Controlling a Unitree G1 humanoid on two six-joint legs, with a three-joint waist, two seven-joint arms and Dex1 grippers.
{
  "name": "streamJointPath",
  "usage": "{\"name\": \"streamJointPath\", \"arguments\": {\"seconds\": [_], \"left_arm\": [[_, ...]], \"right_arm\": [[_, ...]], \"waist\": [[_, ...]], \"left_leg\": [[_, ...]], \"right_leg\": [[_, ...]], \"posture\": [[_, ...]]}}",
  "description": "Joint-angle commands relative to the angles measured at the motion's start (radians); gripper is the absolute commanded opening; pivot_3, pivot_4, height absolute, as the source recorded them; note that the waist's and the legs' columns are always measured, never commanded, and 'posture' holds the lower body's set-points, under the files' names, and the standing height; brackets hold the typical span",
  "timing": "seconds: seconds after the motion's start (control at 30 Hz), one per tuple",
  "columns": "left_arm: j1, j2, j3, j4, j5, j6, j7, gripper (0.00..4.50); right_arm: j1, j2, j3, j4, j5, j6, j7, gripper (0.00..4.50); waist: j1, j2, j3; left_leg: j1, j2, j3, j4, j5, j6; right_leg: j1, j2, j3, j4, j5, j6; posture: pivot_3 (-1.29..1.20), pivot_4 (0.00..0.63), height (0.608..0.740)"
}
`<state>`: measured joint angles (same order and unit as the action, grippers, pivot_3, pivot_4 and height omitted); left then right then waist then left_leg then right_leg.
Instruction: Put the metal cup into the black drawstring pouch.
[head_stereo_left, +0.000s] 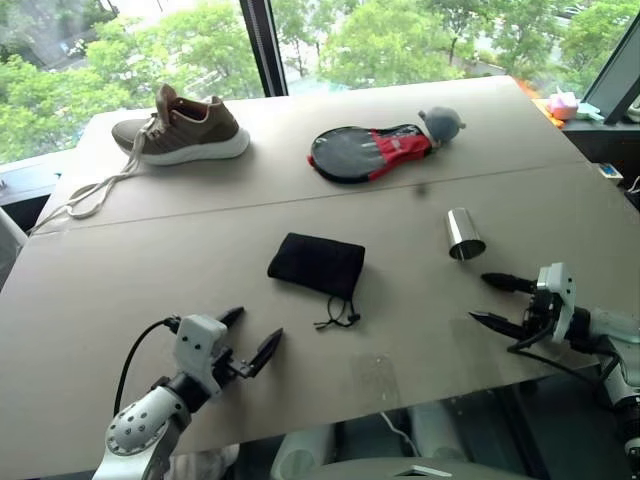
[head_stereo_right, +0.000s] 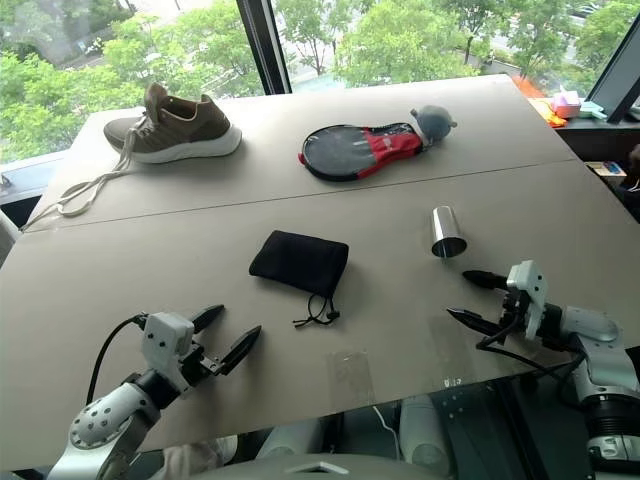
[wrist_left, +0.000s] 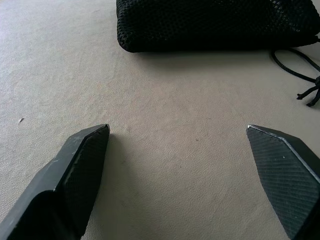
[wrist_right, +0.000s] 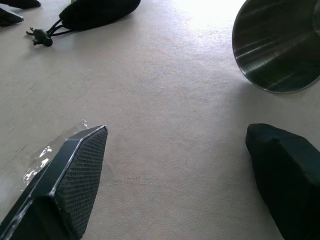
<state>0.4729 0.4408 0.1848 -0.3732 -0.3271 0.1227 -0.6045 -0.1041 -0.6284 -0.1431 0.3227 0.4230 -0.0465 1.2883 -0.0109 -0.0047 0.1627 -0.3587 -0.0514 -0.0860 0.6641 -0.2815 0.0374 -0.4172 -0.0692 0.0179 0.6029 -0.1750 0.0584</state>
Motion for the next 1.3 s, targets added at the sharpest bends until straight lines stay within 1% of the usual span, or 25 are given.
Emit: {"name": "streamJointPath", "arguments": {"seconds": [0.03, 0.33, 0.7, 0.8, 0.9, 1.0, 1.07, 1.17, 1.27, 1.3], "left_arm": [[0.01, -0.002, -0.021, 0.006, 0.005, 0.026, 0.003, 4.5], [-0.004, -0.011, -0.031, -0.035, -0.011, 0.056, 0.011, 4.5], [0.031, -0.008, -0.045, -0.09, -0.027, 0.047, -0.013, 4.5], [0.038, -0.002, -0.054, -0.142, -0.038, 0.061, -0.017, 4.5], [0.024, -0.01, -0.085, -0.225, -0.06, 0.116, 0.009, 4.5], [-0.064, -0.009, -0.133, -0.306, -0.02, 0.255, 0.106, 4.5], [-0.156, -0.014, -0.163, -0.329, 0.017, 0.343, 0.176, 4.5], [-0.265, -0.023, -0.227, -0.34, 0.074, 0.424, 0.244, 4.5], [-0.38, -0.073, -0.336, -0.302, 0.2, 0.494, 0.367, 4.5], [-0.4, -0.098, -0.355, -0.303, 0.202, 0.515, 0.383, 4.5]], "right_arm": [[-0.01, -0.006, -0.015, -0.023, 0.018, -0.006, 0.01, 4.47], [-0.012, -0.007, -0.024, -0.02, 0.027, -0.009, 0.008, 4.47], [-0.014, -0.012, -0.025, -0.018, 0.029, -0.009, 0.014, 4.47], [-0.016, -0.013, -0.026, -0.023, 0.039, 0.002, 0.022, 4.47], [-0.013, -0.013, -0.029, -0.034, 0.062, 0.008, 0.051, 4.47], [0.001, -0.009, -0.04, -0.081, 0.127, 0.059, 0.086, 4.47], [0.013, -0.005, -0.048, -0.113, 0.169, 0.063, 0.133, 4.47], [0.028, -0.006, -0.054, -0.137, 0.194, 0.053, 0.18, 4.47], [0.037, -0.006, -0.063, -0.151, 0.188, -0.001, 0.209, 4.47], [0.04, -0.008, -0.065, -0.155, 0.188, -0.008, 0.212, 4.47]], "waist": [[0.0, 0.0, 0.0], [0.004, 0.0, 0.0], [0.004, 0.0, 0.001], [0.003, -0.001, 0.001], [0.004, -0.003, 0.003], [0.011, -0.002, 0.004], [0.012, -0.002, 0.004], [0.014, -0.002, 0.004], [0.015, -0.002, 0.004], [0.017, -0.002, 0.004]], "left_leg": [[0.0, 0.0, 0.0, 0.0, 0.0, 0.0], [0.0, 0.0, 0.0, 0.0, 0.0, 0.0], [-0.001, 0.0, 0.0, 0.0, 0.0, 0.0], [-0.001, 0.0, 0.0, 0.0, 0.0, 0.0], [-0.002, 0.0, -0.001, 0.0, 0.0, 0.0], [-0.002, 0.0, -0.001, 0.0, 0.0, 0.0], [-0.002, 0.0, -0.002, 0.001, 0.0, 0.0], [-0.001, 0.0, -0.002, 0.001, 0.0, 0.0], [-0.001, -0.001, -0.001, 0.001, 0.0, 0.0], [-0.002, -0.001, -0.001, 0.001, 0.0, 0.0]], "right_leg": [[0.0, 0.0, 0.0, 0.0, 0.0, 0.0], [0.0, 0.0, -0.001, 0.0, 0.0, 0.0], [0.0, 0.0, -0.001, 0.0, 0.0, 0.0], [0.0, 0.0, -0.001, 0.0, 0.0, 0.0], [-0.001, 0.0, -0.001, -0.001, 0.0, 0.0], [-0.001, 0.0, -0.001, -0.001, 0.0, 0.0], [-0.001, 0.0, -0.002, 0.0, 0.0, 0.0], [0.0, 0.001, -0.002, 0.0, 0.001, 0.002], [0.0, 0.001, -0.001, 0.0, 0.003, 0.004], [0.0, 0.001, -0.001, 0.0, 0.003, 0.004]], "posture": [[0.0, 0.15, 0.74], [0.0, 0.15, 0.74], [0.0, 0.15, 0.74], [0.0, 0.15, 0.74], [0.0, 0.15, 0.74], [0.0, 0.15, 0.74], [0.0, 0.15, 0.74], [0.0, 0.15, 0.74], [0.0, 0.15, 0.74], [0.0, 0.15, 0.74]]}}
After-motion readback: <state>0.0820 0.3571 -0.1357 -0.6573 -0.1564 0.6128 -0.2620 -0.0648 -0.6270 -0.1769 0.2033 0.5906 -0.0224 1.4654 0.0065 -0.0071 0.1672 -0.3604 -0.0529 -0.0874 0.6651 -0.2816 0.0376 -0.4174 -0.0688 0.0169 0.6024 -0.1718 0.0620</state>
